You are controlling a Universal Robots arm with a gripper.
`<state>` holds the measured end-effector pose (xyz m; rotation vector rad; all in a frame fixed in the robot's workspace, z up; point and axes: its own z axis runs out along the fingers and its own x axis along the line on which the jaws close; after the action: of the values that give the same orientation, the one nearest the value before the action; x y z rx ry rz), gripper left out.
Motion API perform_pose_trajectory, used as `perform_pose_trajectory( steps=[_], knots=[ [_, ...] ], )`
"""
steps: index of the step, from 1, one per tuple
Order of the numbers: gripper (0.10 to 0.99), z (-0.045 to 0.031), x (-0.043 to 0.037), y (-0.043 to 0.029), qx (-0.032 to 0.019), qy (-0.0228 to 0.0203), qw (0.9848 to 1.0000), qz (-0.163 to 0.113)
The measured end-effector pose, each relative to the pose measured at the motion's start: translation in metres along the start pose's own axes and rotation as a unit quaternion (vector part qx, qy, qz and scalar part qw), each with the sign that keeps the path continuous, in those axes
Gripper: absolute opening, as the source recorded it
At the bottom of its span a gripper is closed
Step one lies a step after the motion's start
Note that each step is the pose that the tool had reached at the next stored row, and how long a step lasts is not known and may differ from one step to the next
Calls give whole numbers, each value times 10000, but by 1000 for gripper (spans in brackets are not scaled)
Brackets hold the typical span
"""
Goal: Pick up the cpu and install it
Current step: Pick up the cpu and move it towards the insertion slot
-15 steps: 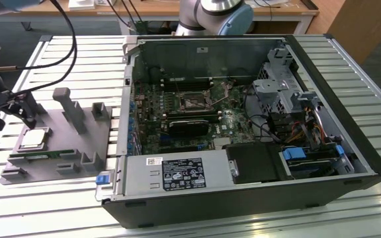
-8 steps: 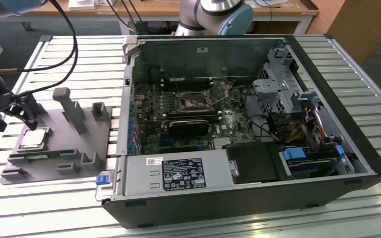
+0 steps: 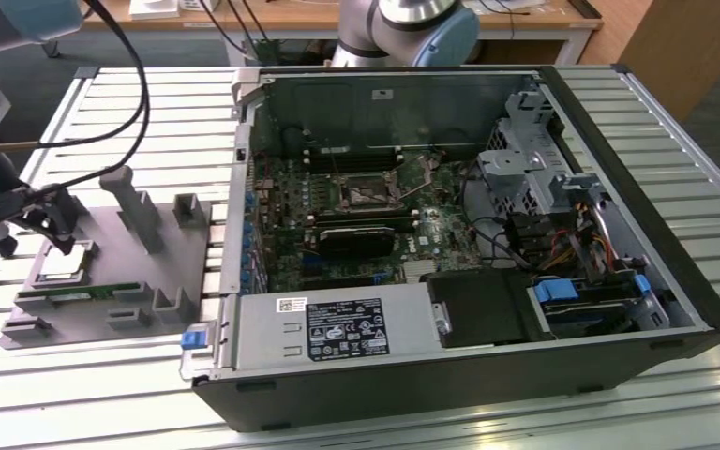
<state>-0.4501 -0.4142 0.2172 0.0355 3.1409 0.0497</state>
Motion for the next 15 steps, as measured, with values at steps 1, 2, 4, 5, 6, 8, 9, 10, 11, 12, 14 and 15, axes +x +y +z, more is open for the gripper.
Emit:
perform_pose_trajectory(
  steps=[1,2,4,5,6,8,9,10,11,12,14,15],
  knots=[
    [706,17,-3,-1,1,1,10000,1],
    [706,36,-12,-2,1,1,10000,0],
    [706,71,-33,-2,1,1,10000,0],
    [706,89,-39,-2,0,1,10000,0],
    [706,108,-41,-2,1,1,10000,0],
    [706,144,-42,-4,1,2,10000,-22],
    [706,160,-45,-5,1,3,10000,-53],
    [706,177,-47,-5,1,3,10000,-77],
    [706,195,-51,-6,0,4,10000,-95],
    [706,209,-55,-6,1,4,9999,-108],
    [706,227,-61,-5,1,5,9999,-126],
    [706,231,-63,-4,1,6,9999,-137]
  ],
)
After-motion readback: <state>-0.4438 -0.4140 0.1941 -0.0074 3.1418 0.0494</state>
